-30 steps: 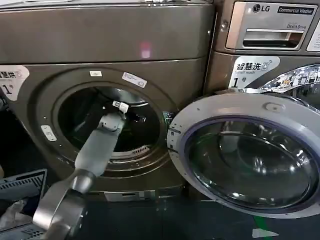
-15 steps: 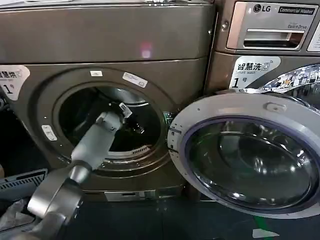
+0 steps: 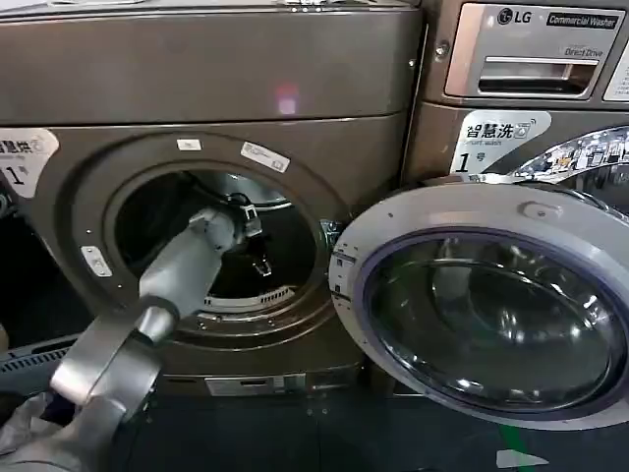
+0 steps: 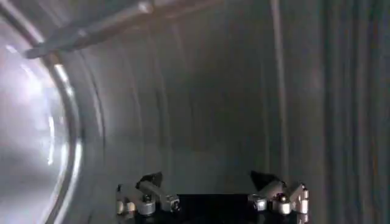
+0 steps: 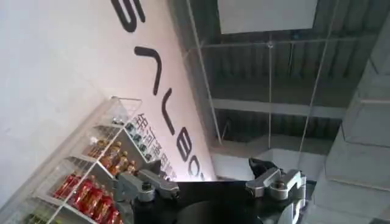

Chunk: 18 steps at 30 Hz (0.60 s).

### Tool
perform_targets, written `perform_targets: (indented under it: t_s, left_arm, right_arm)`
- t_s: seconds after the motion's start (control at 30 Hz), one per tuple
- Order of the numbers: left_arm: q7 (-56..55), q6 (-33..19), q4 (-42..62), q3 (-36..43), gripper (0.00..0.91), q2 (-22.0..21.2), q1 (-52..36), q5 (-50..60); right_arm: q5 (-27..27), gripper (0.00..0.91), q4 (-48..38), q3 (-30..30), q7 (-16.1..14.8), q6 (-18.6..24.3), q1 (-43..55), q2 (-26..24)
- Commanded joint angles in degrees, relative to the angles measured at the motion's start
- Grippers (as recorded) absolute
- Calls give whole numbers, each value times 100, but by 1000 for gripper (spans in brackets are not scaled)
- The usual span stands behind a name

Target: Grasp the clothes from the dryer.

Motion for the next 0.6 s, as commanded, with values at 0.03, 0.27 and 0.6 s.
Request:
perform_targets:
  t_s: [0.03, 0.27, 0.6]
  left_arm:
    - [421, -294, 207, 395, 907, 28, -134, 616]
    - [697, -359, 312, 711, 907, -16, -334, 521]
    - [1047, -580, 485, 966, 907, 105, -356, 400]
  right_arm:
    - [-8, 907, 21, -30, 1, -4, 5, -1]
    - [-30, 907, 15, -23, 14, -20, -13, 6]
    - [-71, 907, 21, -42, 20, -32, -7, 10]
